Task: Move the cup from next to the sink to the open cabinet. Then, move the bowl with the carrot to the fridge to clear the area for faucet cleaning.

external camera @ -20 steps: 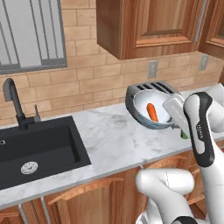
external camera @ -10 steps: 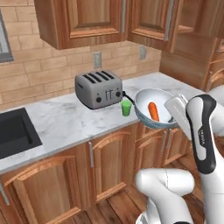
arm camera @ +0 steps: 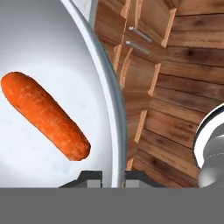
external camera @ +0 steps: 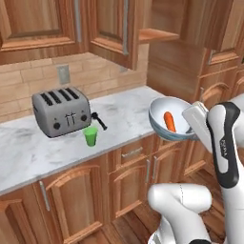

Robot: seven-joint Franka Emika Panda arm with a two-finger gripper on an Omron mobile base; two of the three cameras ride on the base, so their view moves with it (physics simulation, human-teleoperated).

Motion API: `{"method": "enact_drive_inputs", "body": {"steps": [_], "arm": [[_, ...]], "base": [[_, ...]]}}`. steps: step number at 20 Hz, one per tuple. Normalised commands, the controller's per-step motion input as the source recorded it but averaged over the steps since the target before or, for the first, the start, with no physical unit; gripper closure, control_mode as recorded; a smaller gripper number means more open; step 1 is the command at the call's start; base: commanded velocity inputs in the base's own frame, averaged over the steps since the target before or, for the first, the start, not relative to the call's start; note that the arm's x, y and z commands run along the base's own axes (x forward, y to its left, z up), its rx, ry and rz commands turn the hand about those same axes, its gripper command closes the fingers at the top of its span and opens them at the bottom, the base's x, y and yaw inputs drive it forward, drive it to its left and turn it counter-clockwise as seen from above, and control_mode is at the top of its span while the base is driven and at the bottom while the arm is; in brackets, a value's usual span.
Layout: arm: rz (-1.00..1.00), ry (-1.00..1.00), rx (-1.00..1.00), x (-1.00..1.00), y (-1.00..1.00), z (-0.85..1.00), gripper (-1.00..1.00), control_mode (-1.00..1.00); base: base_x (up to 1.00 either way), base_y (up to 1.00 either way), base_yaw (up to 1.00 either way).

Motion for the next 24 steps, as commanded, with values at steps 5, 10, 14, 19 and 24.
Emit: {"method": "enact_drive_inputs", "body": {"steps": [5, 10, 14, 19, 24], "arm": [[0.0, 0.0, 0.0, 0.0, 0.0, 0.0, 1.0, 1.0], [0.0, 0.0, 0.0, 0.0, 0.0, 0.0, 1.0, 1.0], [0.0, 0.0, 0.0, 0.0, 0.0, 0.0, 1.0, 1.0], [0.0, 0.0, 0.0, 0.0, 0.0, 0.0, 1.0, 1.0], [0.0, 0.0, 0.0, 0.0, 0.0, 0.0, 1.0, 1.0]], "base": [[-0.25, -0.12, 0.57], [-0.07, 0.0, 0.94], [0.0, 0.0, 0.96], [0.0, 0.0, 0.97], [0.0, 0.0, 0.97]]}}
